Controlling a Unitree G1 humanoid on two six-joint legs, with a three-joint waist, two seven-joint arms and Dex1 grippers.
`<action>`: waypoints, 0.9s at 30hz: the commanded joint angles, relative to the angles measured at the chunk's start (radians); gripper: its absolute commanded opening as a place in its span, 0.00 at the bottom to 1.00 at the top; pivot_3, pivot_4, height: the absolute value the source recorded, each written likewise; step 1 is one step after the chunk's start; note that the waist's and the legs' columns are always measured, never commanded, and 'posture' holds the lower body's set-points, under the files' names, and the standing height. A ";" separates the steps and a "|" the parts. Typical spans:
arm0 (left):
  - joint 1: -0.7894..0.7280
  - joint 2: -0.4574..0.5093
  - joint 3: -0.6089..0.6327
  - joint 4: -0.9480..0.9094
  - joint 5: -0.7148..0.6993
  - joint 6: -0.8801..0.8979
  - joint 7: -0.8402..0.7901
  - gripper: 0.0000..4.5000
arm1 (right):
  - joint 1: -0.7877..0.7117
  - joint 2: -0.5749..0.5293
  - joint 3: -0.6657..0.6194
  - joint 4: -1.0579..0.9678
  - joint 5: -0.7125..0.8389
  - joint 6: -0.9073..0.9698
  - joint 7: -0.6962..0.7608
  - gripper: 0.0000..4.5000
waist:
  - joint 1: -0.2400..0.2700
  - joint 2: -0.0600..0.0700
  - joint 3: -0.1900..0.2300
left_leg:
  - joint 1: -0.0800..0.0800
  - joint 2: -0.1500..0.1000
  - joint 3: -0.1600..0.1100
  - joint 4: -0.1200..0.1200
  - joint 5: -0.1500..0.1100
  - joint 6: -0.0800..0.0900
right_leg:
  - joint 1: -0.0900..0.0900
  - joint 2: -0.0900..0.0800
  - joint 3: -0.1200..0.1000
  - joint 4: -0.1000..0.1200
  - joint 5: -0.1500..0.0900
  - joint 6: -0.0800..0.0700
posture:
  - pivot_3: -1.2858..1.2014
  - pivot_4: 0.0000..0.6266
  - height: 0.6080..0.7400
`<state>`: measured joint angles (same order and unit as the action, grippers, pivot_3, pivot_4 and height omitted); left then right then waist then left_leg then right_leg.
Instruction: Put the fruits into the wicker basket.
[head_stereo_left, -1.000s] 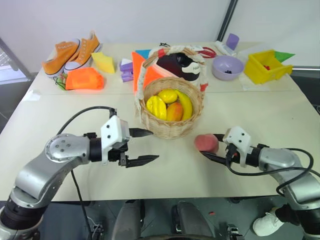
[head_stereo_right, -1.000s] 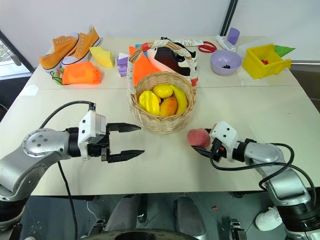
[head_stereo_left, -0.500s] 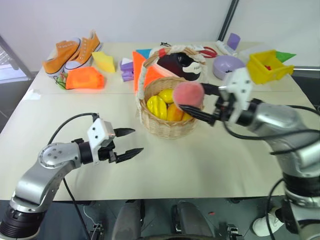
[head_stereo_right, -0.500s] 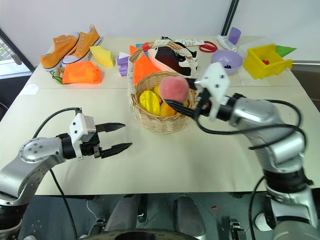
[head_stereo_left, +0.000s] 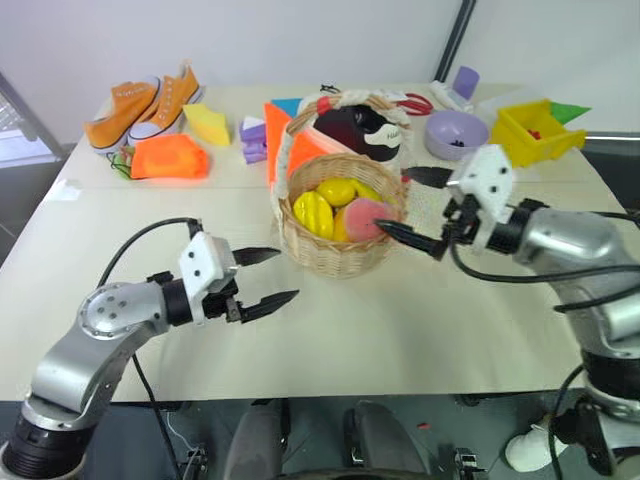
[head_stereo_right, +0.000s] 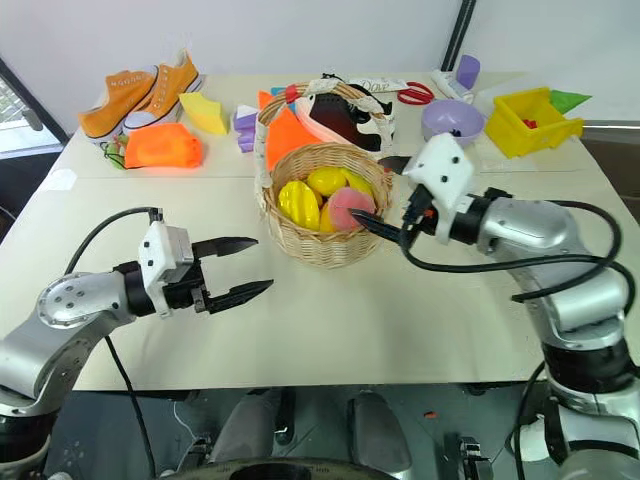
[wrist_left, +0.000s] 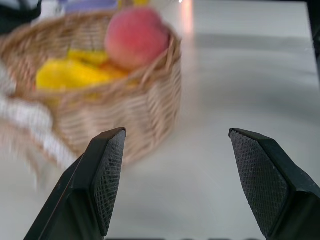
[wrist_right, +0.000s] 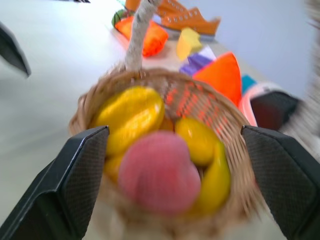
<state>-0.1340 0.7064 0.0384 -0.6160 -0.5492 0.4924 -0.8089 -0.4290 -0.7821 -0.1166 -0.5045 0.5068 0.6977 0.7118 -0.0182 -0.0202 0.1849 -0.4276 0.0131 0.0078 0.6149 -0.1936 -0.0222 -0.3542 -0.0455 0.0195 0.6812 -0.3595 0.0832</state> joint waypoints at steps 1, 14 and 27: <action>-0.052 -0.021 -0.017 -0.035 -0.028 0.007 0.012 0.78 | -0.002 0.028 -0.039 -0.008 -0.031 0.008 -0.093 0.98 | -0.003 0.000 0.000 | 0.000 0.000 0.000 0.000 0.000 0.000 | 0.000 0.001 0.000 0.000 0.000 0.000 | 0.52 0.24 0.95; -0.147 -0.119 -0.015 0.020 0.008 -0.009 0.122 0.78 | -0.186 0.366 0.055 0.300 -0.233 -0.067 -0.433 0.81 | 0.005 0.000 0.000 | -0.001 0.000 0.000 0.000 0.000 0.000 | -0.002 0.002 0.001 0.002 0.000 0.000 | 0.52 0.24 0.95; -0.127 -0.108 -0.027 0.022 0.025 -0.020 0.107 0.78 | -0.128 0.173 -0.256 0.224 -0.095 -0.025 -0.321 0.02 | 0.009 0.002 0.001 | -0.003 -0.001 0.000 0.000 0.000 0.000 | -0.002 0.001 0.000 0.001 0.000 0.000 | 0.52 0.24 0.95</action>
<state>-0.2504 0.5905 0.0123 -0.5726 -0.5304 0.4908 -0.6931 -0.5506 -0.5664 -0.2534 -0.2385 0.3697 0.6816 0.3647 -0.0095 -0.0186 0.1857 -0.4301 0.0124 0.0080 0.6149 -0.1933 -0.0225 -0.3565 -0.0443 0.0196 0.6821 -0.3594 0.0834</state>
